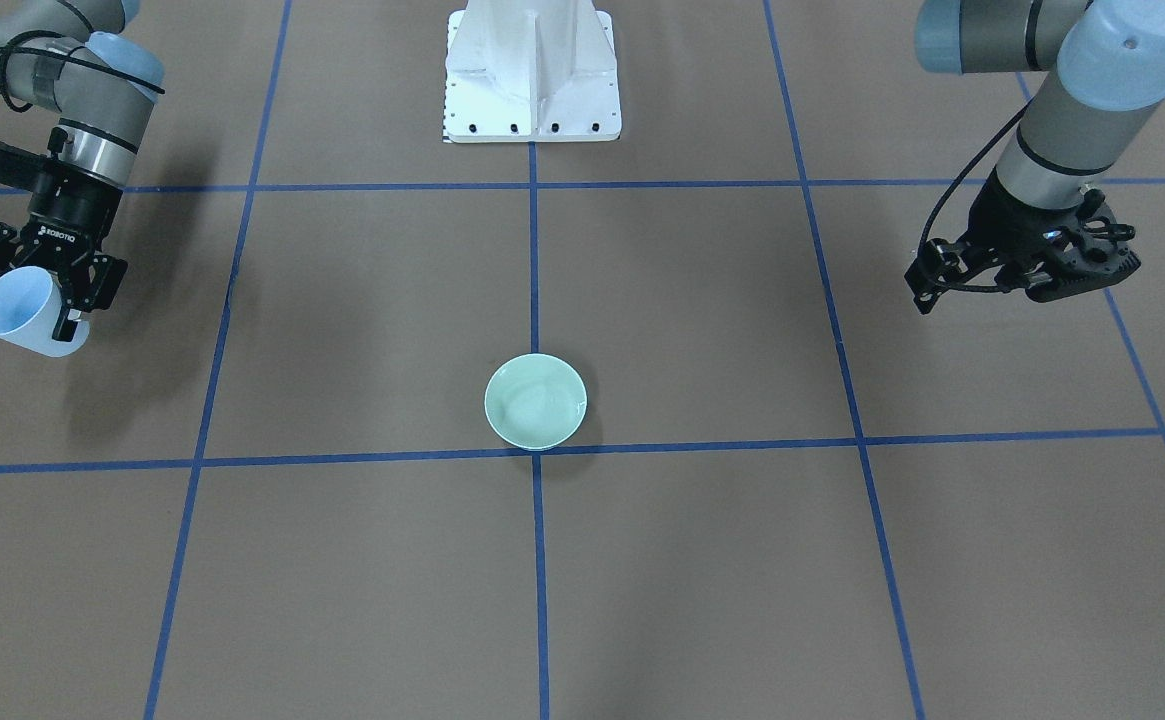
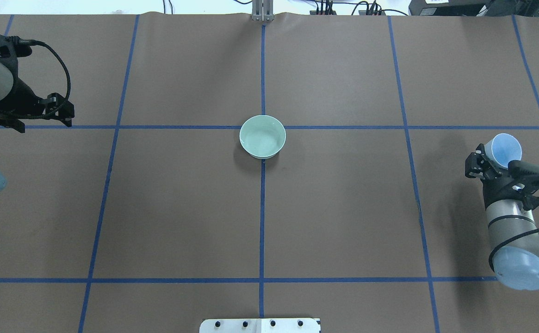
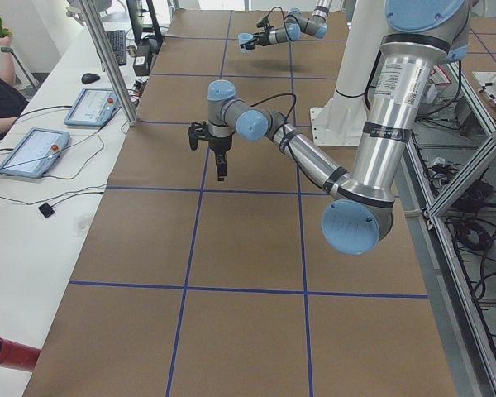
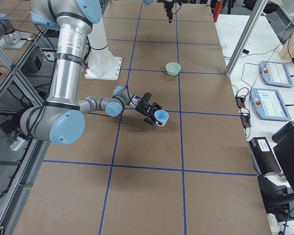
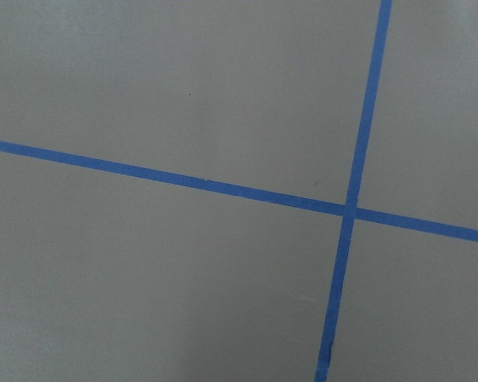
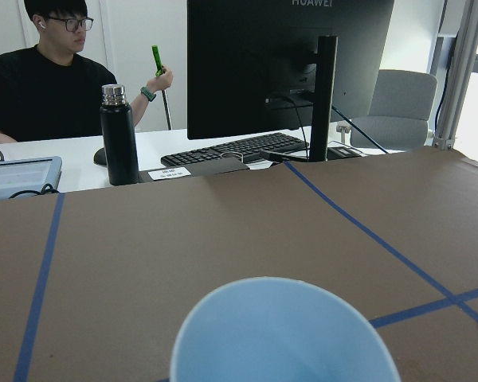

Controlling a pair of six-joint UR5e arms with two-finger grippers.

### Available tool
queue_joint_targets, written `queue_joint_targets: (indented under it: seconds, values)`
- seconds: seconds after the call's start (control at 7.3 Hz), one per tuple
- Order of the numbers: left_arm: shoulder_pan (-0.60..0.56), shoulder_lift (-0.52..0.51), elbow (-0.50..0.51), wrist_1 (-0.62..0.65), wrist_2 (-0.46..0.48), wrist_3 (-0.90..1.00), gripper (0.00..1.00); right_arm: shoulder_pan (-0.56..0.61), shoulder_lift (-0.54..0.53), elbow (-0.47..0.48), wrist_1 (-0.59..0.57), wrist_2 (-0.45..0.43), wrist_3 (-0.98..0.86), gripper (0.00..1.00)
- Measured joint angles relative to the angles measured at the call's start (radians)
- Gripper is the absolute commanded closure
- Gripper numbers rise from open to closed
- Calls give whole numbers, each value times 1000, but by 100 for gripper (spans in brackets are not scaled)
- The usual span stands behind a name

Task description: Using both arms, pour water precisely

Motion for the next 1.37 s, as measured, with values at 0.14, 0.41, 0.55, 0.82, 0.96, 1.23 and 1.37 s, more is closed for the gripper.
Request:
queue_joint_targets:
  seconds: [0.14, 0.41, 0.55, 0.82, 0.96, 1.23, 1.37]
  values:
    - [0, 0, 0, 0, 0, -2, 0, -22, 0, -27, 3, -32, 0, 100]
    - [0, -1, 3, 0, 0, -6, 0, -61, 1, -65, 4, -72, 2, 100]
    - [0, -1, 7, 0, 0, -6, 0, -74, 1, -75, 5, -80, 5, 100]
    - [1, -1, 11, -1, 0, -5, 0, -90, 1, -83, 11, -84, 11, 87]
    - [1, -2, 12, -1, 0, -5, 0, -94, 1, -83, 24, -84, 12, 71]
    - [1, -2, 13, -1, 0, -2, 0, -97, 1, -90, 46, -85, 10, 33]
    - [1, -3, 15, -1, 0, 0, 0, -98, 1, -93, 50, -85, 10, 17]
